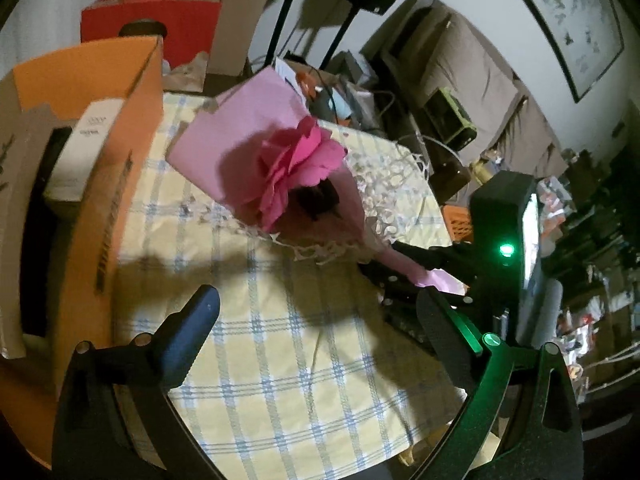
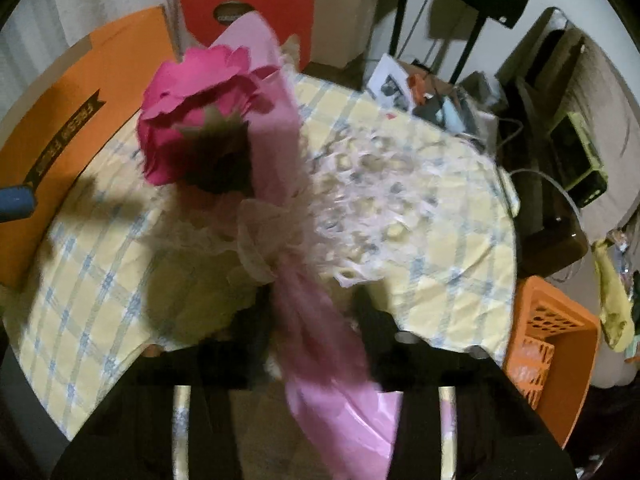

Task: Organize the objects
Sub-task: 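Move the right tool to the pink rose bouquet and grasp its wrapped stem, then lift the pink rose bouquet with the right tool toward the orange box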

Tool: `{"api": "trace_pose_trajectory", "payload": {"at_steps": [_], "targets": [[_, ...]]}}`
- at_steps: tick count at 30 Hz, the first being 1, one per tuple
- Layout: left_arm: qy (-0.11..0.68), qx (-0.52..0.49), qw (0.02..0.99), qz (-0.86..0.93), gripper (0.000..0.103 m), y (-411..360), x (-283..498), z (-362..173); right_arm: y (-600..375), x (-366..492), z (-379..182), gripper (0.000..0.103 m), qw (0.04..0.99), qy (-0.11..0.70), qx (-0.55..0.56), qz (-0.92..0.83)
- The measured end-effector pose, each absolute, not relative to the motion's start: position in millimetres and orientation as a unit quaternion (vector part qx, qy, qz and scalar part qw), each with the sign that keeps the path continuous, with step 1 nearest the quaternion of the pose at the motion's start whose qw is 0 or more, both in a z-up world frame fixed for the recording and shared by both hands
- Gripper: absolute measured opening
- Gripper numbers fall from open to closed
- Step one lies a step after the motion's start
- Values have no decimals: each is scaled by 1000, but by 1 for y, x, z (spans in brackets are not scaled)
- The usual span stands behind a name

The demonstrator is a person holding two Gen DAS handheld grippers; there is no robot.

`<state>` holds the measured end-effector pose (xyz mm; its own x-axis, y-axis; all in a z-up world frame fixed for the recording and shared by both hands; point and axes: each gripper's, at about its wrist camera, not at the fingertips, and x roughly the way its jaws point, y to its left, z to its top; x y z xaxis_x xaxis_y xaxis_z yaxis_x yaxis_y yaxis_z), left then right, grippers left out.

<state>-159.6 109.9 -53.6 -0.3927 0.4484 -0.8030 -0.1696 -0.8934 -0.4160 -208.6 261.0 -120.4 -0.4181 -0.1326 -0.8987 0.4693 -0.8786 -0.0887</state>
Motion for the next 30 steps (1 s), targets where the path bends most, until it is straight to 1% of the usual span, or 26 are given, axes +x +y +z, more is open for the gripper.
{"api": "trace_pose_trajectory", "payload": {"at_steps": [4, 5, 13, 19, 20, 21, 22, 23, 24, 25, 26, 27, 30], "targets": [[-152, -526, 182, 817, 100, 111, -164, -64, 262, -202, -119, 29, 199, 139, 513, -823], [-156, -527, 181, 815, 100, 111, -165, -66, 263, -200, -119, 25, 204, 128, 517, -822], [-215, -549, 189, 785, 100, 116, -177, -95, 269, -185, -110, 22, 241, 14, 533, -811], [-248, -552, 192, 773, 99, 113, -180, -111, 265, -168, -101, 22, 264, -23, 524, -809], [-252, -552, 195, 770, 97, 113, -180, -113, 263, -165, -100, 22, 270, -29, 524, -808], [-256, -553, 198, 768, 92, 113, -180, -115, 261, -161, -98, 22, 278, -36, 522, -806], [-256, -553, 201, 767, 90, 114, -180, -116, 259, -156, -96, 22, 285, -40, 520, -804], [-251, -549, 204, 771, 80, 115, -179, -115, 257, -152, -94, 22, 290, -42, 518, -804], [-248, -549, 207, 771, 63, 116, -179, -115, 253, -148, -92, 22, 296, -40, 516, -803], [-240, -553, 211, 769, 57, 118, -178, -114, 249, -144, -89, 22, 300, -37, 514, -803], [-236, -555, 211, 769, 45, 117, -177, -114, 246, -141, -88, 22, 303, -33, 512, -803], [-229, -553, 212, 773, 37, 118, -175, -111, 243, -137, -85, 22, 305, -28, 510, -804], [-216, -539, 214, 786, 36, 115, -169, -99, 235, -129, -76, 22, 303, -11, 500, -811]]}}
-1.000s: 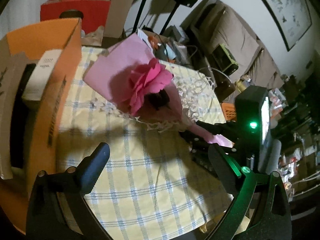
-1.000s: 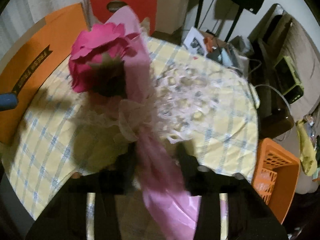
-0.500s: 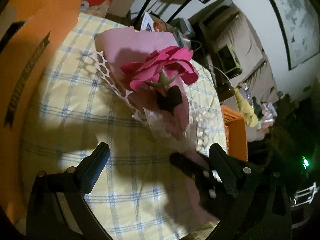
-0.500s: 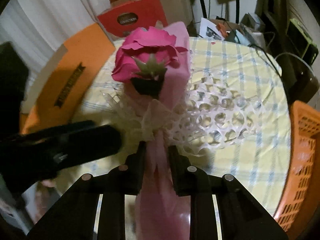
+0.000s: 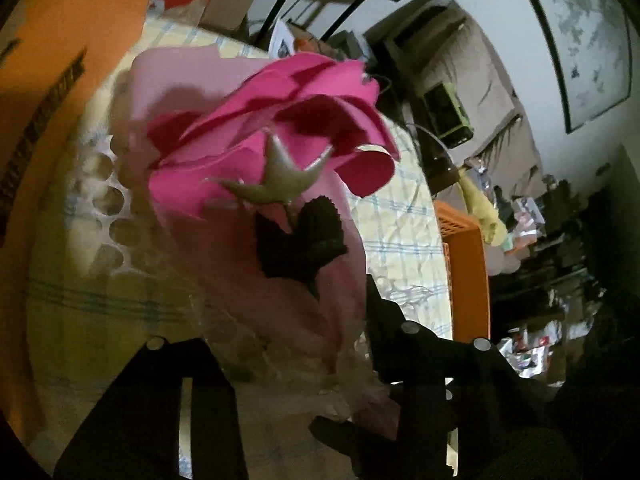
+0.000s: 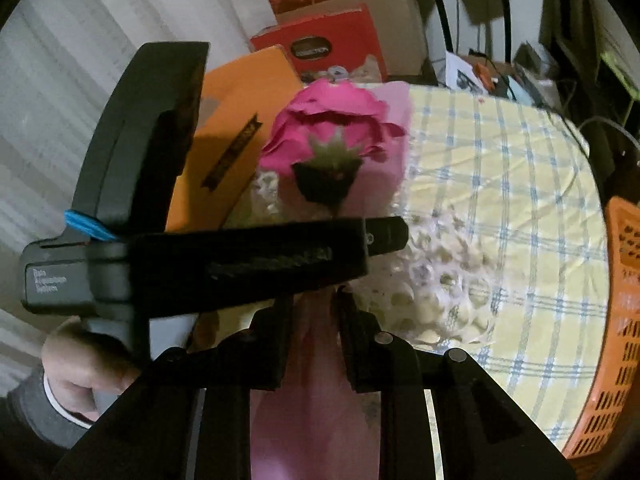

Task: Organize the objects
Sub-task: 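Lift the pink rose bouquet with the right tool toward the orange box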

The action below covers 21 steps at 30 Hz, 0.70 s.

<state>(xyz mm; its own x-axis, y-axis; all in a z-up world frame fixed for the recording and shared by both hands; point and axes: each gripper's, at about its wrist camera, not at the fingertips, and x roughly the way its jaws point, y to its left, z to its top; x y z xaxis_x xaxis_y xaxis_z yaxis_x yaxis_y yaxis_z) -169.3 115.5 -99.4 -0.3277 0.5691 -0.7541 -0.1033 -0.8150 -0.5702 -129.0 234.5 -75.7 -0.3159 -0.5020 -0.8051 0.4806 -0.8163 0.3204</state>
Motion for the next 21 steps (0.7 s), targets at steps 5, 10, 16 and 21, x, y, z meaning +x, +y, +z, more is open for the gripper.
{"api": "trace_pose_trajectory", "payload": {"at_steps": [5, 10, 16, 21], "targets": [[-199, -514, 222, 804, 32, 114, -161, -74, 224, -117, -60, 22, 300, 10, 485, -821], [-177, -477, 227, 830, 31, 108, -149, -41, 215, -114, -45, 21, 299, 17, 476, -826], [-154, -431, 219, 862, 29, 87, -138, -4, 200, -116, -24, 29, 312, 4, 462, -830], [-125, -395, 197, 888, 29, 68, -132, 22, 175, -116, -7, 30, 329, 3, 444, -834]]}}
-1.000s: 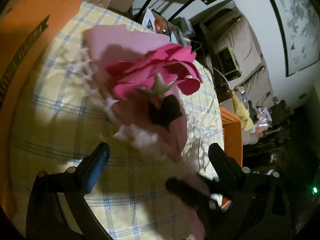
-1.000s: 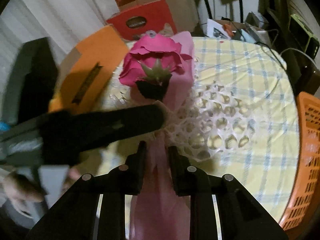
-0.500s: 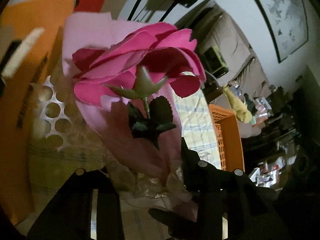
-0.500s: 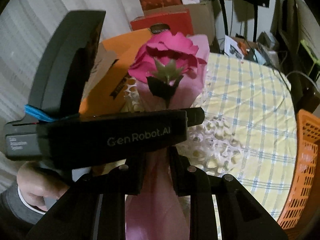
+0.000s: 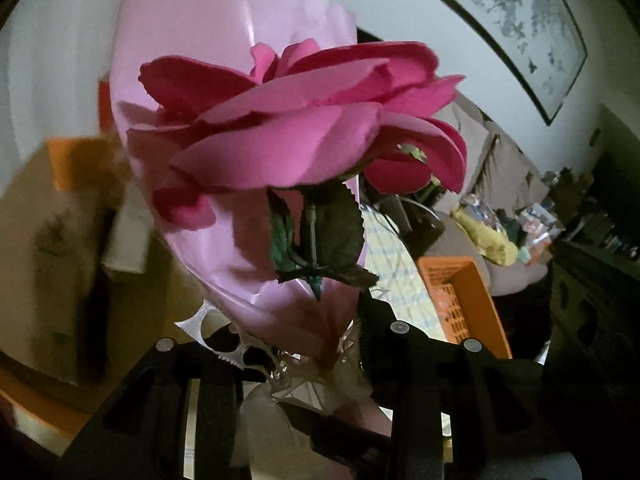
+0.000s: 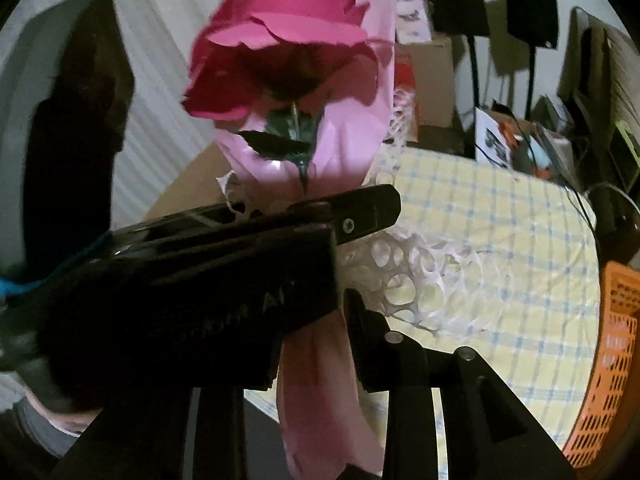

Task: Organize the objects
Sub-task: 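Lift the pink rose bouquet with the right tool toward the orange box, then lower the rose bouquet onto the box contents and open the right tool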

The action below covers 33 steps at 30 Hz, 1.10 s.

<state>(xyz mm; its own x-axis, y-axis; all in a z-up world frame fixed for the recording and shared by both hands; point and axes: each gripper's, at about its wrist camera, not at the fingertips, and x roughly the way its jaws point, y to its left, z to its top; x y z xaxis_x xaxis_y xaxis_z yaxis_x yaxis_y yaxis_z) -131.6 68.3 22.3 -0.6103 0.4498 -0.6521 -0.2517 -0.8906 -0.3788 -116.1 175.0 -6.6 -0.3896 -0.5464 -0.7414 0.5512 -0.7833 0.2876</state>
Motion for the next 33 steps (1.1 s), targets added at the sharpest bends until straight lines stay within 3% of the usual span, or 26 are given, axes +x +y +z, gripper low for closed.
{"api": "trace_pose_trajectory", "payload": {"at_steps": [12, 19, 33], "targets": [[-113, -381, 137, 907, 29, -9, -149, 59, 88, -131, 29, 30, 390, -27, 435, -811], [-81, -403, 136, 901, 29, -36, -169, 58, 48, -151, 22, 29, 411, -65, 456, -786], [-70, -499, 138, 852, 28, -75, -228, -9, 20, -191, -28, 27, 386, -150, 521, -747]]}}
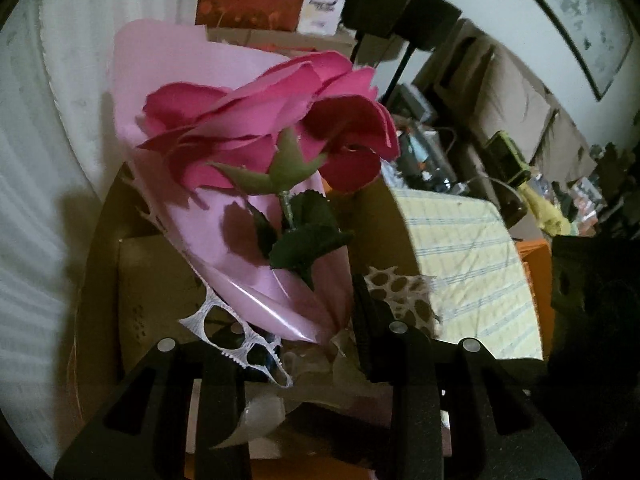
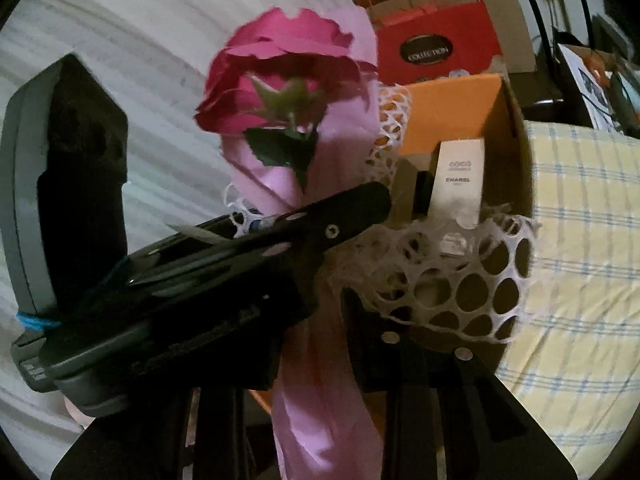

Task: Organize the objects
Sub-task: 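Lower the rose bouquet onto the box contents and open the right tool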

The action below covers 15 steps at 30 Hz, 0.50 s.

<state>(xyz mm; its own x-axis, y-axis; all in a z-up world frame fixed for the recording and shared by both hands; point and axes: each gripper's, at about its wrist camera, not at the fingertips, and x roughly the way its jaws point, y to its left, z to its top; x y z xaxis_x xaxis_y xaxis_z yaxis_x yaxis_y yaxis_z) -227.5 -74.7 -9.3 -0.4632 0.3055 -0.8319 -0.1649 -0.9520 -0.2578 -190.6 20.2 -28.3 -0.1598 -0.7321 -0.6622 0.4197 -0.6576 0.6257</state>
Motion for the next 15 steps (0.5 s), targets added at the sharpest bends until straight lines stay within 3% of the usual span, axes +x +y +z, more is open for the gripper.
{"api": "trace_pose_trajectory", "payload": {"at_steps": [15], "targets": [[-62, -538, 174, 823, 29, -58, -252, -49, 15, -193, -57, 29, 319, -136, 528, -776]]}}
